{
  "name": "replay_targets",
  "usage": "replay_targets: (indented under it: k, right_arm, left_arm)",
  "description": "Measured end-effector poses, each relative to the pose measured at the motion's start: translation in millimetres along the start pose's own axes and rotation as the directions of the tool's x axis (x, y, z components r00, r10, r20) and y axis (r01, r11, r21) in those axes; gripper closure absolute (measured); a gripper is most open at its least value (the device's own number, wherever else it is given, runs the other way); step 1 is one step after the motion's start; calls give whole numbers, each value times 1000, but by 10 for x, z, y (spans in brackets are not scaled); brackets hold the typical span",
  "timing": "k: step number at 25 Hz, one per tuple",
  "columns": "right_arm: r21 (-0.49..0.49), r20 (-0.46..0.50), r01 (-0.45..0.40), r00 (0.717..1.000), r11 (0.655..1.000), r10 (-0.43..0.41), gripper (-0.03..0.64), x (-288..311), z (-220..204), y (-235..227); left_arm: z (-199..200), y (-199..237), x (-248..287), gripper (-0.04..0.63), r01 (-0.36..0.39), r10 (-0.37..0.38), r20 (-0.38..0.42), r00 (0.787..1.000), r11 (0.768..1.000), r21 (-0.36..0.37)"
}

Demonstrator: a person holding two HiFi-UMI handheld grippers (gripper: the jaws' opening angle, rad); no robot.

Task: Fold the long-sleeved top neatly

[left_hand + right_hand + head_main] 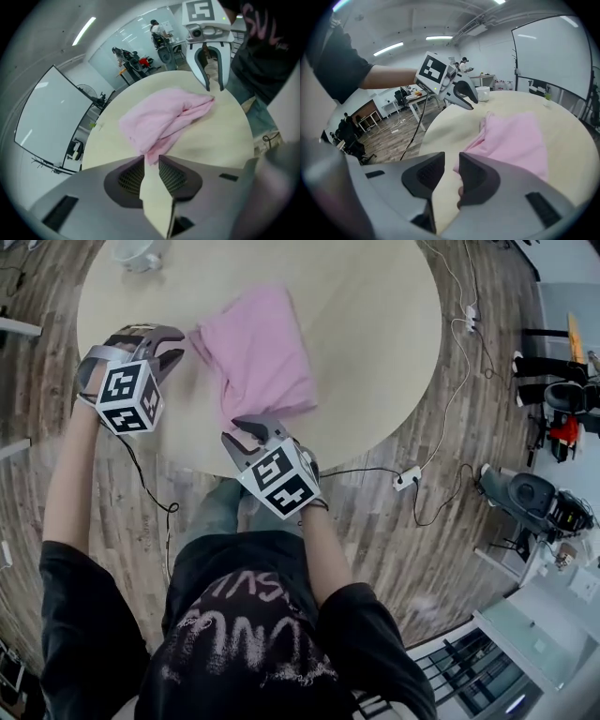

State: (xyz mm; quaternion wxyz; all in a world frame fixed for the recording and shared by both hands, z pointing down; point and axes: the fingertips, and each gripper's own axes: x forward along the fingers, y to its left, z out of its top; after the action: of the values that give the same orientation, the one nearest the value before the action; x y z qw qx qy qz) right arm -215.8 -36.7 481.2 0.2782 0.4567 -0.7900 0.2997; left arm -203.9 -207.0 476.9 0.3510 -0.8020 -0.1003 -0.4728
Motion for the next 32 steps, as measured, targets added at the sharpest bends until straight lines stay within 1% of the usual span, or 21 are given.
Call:
replay_targets:
  k: [2,4,6,9,11,13,15,18,20,22,24,26,29,31,32]
  right_arm:
    - [-19,16,-2,1000,1000,3,531,-100,9,-21]
    - [-40,30,-9,999,999,10,551,-216,24,-82]
    - [-58,51,-23,998,998,26,566,-338,52,-135]
    - [-89,78,-39,996,995,46,586,-527,69,-201]
    - [-115,94,-47,994,992,58,598,-664,80,-229]
    - [-149,113,-55,991,987,73,603,-801,115,-286]
    - [-181,127,-58,989,982,81,611,-944,140,-373]
    - [-201,147,-61,985,978,92,611,-1159,139,-454]
    - [-201,167,-63,981,977,98,612,-1303,131,-478]
    - [-214,187,-53,978,975,94,612,-1436,116,-537]
    - [-222,211,-38,974,974,87,612,-1567,109,-620]
    - [-216,237,-31,968,976,83,612,-1701,94,-681]
    - [-204,278,-24,957,979,81,612,-1916,96,-765]
    - [-202,305,-7,950,979,70,612,-2050,110,-831]
    - [-196,319,0,946,981,63,612,-2112,108,-854]
  left_arm:
    - [47,5,-109,492,-32,33,13,999,996,-86]
    - [115,29,-236,504,-78,84,23,996,979,-189]
    - [181,20,-365,520,-121,132,18,991,951,-285]
    - [260,-47,-516,554,-179,191,-10,982,900,-398]
    - [316,-138,-600,579,-207,215,-34,976,867,-454]
    - [392,-214,-691,583,-238,240,-62,969,832,-501]
    - [502,-259,-791,583,-275,278,-80,957,784,-557]
    - [669,-333,-950,584,-323,346,-96,933,692,-645]
    - [769,-401,-1039,584,-351,384,-113,916,636,-687]
    - [877,-455,-1113,584,-372,416,-126,901,589,-717]
    - [988,-482,-1180,584,-397,448,-143,882,546,-738]
    - [1096,-514,-1252,584,-418,472,-163,866,508,-753]
    - [1272,-514,-1397,584,-443,501,-188,845,459,-770]
    - [1398,-484,-1500,584,-454,533,-187,825,429,-781]
    - [1444,-490,-1550,584,-460,547,-191,815,410,-788]
